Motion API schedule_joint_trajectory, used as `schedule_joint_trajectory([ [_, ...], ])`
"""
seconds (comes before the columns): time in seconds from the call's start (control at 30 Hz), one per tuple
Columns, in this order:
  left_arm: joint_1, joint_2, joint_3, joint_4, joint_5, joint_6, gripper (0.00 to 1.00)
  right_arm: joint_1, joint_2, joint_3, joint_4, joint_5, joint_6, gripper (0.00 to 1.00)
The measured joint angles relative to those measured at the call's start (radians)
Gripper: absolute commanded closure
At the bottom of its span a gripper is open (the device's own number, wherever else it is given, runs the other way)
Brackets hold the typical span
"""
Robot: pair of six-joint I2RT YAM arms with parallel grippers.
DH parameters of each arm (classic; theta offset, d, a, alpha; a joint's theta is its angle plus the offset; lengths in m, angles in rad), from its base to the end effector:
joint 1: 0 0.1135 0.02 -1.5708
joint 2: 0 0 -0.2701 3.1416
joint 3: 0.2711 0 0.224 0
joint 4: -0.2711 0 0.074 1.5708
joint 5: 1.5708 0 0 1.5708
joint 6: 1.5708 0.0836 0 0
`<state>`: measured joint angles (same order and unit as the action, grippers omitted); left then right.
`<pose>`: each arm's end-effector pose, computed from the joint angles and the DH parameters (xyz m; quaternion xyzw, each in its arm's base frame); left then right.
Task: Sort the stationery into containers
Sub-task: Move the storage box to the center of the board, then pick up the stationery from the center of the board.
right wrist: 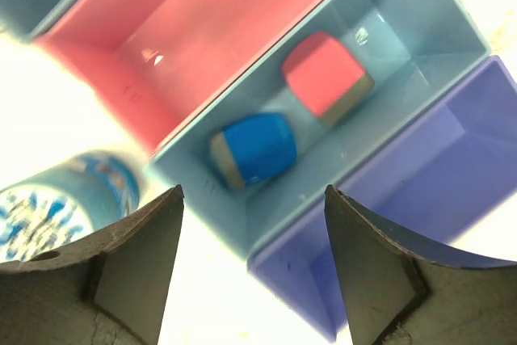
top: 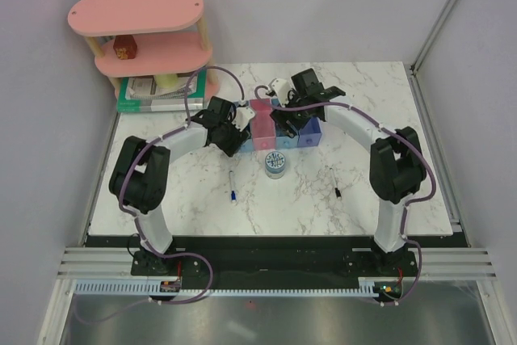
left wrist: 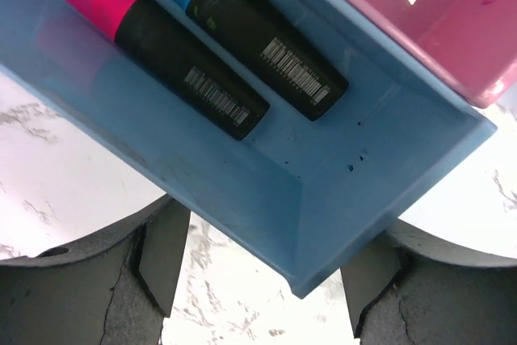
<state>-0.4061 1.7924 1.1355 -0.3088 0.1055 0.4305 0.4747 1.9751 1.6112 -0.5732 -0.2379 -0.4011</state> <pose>0.3422 -0.1567 0.1635 0.4016 0.8647 -0.0467 0.2981 0.3834 0.2192 0.2160 -0.4336 0.8388 0.1241 0.3050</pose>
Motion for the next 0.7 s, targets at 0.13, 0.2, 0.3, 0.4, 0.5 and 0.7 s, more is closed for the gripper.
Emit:
schedule_joint_trajectory([
  [0.13,0.001,0.048,0.065,0.009,-0.026,-0.002,0.24,-0.001,-0.098,-0.028,-0.062,0.007,-0.029,0.21],
  [0.2,0.001,0.058,0.091,0.013,-0.031,-0.003,0.24,-0.002,-0.148,-0.044,-0.096,-0.002,-0.045,0.22],
  [0.3,0.001,0.062,0.116,0.023,-0.044,-0.003,0.24,0.001,-0.209,-0.080,-0.135,-0.034,-0.065,0.22],
  [0.4,0.001,0.062,0.125,0.028,-0.052,-0.003,0.24,0.013,-0.238,-0.122,-0.161,-0.059,-0.076,0.22],
  [0.5,0.001,0.055,0.124,0.025,-0.053,-0.003,0.24,0.043,-0.245,-0.177,-0.179,-0.076,-0.076,0.21],
  [0.7,0.001,-0.099,0.047,-0.004,-0.058,-0.003,0.23,0.117,-0.242,-0.233,-0.185,-0.091,-0.065,0.20],
])
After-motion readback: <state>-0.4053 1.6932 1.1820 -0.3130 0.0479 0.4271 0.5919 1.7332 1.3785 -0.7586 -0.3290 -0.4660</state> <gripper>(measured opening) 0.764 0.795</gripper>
